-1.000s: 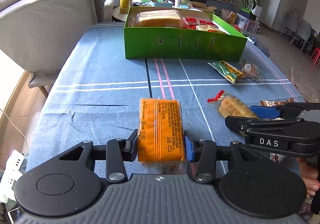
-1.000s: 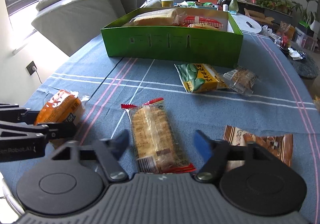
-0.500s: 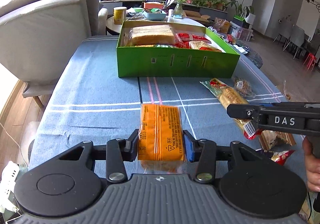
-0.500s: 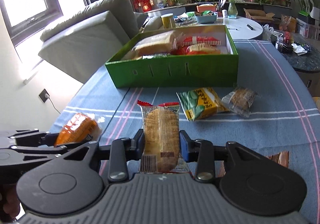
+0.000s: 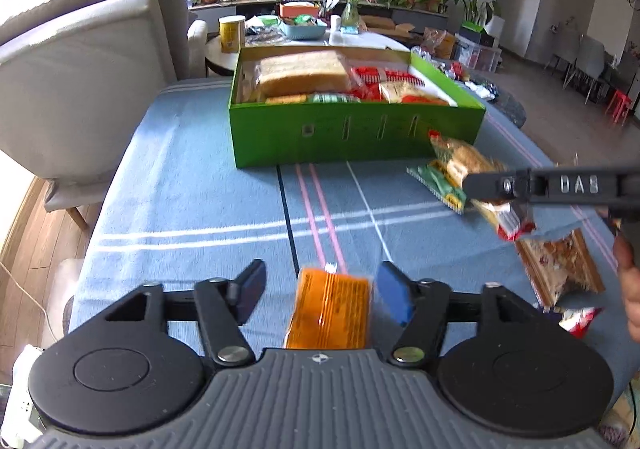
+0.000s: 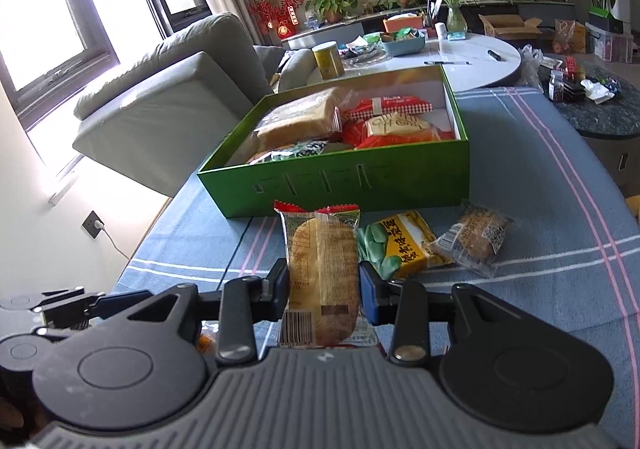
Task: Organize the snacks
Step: 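Lift both held packs and carry them toward the green box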
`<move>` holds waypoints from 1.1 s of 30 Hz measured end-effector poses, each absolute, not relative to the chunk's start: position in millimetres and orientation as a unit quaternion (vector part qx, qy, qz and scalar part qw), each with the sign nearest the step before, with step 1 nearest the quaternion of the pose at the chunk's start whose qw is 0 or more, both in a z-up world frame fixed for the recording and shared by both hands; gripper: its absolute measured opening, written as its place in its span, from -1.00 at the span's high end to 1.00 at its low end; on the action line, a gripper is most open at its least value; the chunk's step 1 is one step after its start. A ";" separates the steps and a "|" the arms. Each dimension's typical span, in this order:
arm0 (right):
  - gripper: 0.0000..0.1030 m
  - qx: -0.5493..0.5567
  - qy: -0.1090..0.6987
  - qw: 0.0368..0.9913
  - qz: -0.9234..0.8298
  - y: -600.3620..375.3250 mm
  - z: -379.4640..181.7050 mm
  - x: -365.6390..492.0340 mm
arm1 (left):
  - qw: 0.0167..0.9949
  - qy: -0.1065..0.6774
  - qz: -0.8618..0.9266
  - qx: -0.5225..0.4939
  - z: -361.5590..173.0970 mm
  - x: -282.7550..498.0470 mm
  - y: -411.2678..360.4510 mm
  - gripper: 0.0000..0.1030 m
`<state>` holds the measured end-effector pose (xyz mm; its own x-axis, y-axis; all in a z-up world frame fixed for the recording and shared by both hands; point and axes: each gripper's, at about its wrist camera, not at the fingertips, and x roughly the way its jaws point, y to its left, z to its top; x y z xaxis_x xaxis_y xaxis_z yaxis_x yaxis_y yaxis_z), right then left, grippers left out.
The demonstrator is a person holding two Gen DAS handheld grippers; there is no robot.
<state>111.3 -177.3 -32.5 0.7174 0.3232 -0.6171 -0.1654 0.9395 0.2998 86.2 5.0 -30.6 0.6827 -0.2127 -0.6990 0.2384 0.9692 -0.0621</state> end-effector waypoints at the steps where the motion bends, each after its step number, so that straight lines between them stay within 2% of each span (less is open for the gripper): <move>1: -0.29 0.114 0.353 0.919 0.133 -178.0 -34.0 111.6 | 0.915 0.384 -0.125 0.026 -33.8 84.7 3.4 -0.25; 6: -0.29 0.117 0.359 0.917 0.130 -177.5 -35.7 109.2 | 0.903 0.407 -0.124 0.055 -52.9 84.3 -6.2 -0.27; 7: -0.29 0.116 0.358 0.917 0.131 -177.4 -34.7 107.0 | 0.902 0.412 -0.122 0.053 -56.2 85.2 -5.5 -0.17; 8: -0.29 0.116 0.357 0.918 0.132 -177.6 -33.1 104.5 | 0.901 0.415 -0.122 0.046 -58.5 85.5 -3.7 0.14; 10: -0.29 0.116 0.354 0.919 0.131 -178.2 -30.4 100.3 | 0.904 0.409 -0.125 0.025 -56.9 83.1 2.1 0.22; 20: -0.29 0.113 0.328 0.927 0.142 -174.0 -13.9 81.6 | 0.930 0.342 -0.130 0.008 -7.8 66.0 4.9 0.22; 33: -0.29 0.113 0.305 0.937 0.131 -184.2 7.2 94.6 | 0.936 0.325 -0.133 0.012 19.2 97.8 -13.1 0.22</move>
